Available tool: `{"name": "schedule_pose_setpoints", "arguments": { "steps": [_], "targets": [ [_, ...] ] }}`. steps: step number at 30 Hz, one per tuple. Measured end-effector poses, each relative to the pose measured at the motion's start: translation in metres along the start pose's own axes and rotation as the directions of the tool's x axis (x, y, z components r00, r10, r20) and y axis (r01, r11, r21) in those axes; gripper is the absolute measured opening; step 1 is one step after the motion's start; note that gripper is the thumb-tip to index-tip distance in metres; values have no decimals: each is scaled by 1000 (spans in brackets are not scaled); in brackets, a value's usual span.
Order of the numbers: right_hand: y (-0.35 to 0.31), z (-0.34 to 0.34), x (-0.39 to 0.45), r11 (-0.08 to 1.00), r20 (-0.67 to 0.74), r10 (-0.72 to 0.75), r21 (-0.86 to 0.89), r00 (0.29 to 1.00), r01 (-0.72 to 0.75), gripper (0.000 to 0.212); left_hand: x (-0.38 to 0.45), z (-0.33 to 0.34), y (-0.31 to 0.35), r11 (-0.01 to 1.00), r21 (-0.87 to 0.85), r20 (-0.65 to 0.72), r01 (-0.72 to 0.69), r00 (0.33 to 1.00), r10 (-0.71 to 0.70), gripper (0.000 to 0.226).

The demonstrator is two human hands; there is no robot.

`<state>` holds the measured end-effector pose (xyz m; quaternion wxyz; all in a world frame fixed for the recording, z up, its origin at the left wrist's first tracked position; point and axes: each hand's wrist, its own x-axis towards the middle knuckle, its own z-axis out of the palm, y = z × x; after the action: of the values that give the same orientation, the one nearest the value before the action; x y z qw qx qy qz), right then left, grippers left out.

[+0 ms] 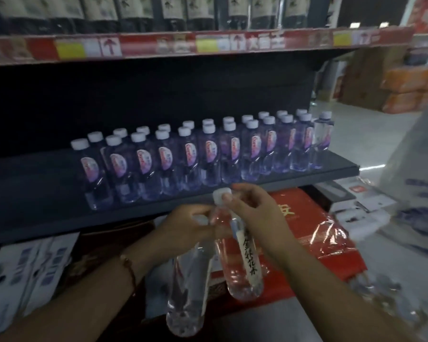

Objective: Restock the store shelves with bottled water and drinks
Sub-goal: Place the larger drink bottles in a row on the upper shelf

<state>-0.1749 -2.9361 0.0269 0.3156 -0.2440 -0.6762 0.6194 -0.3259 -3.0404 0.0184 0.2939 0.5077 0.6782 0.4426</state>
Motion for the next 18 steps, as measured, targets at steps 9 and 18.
{"name": "schedule_pose_setpoints", "arguments": {
  "steps": [9,18],
  "targets": [
    [28,44,37,951,472,292,-234,832,-201,46,-4,-64,-39,975,-180,-85,132,985,-149,38],
    [42,91,40,718,436,496,281,751,-637,58,-8,-118,-47,800,-591,-335,103,871,-359,46]
  ]
}}
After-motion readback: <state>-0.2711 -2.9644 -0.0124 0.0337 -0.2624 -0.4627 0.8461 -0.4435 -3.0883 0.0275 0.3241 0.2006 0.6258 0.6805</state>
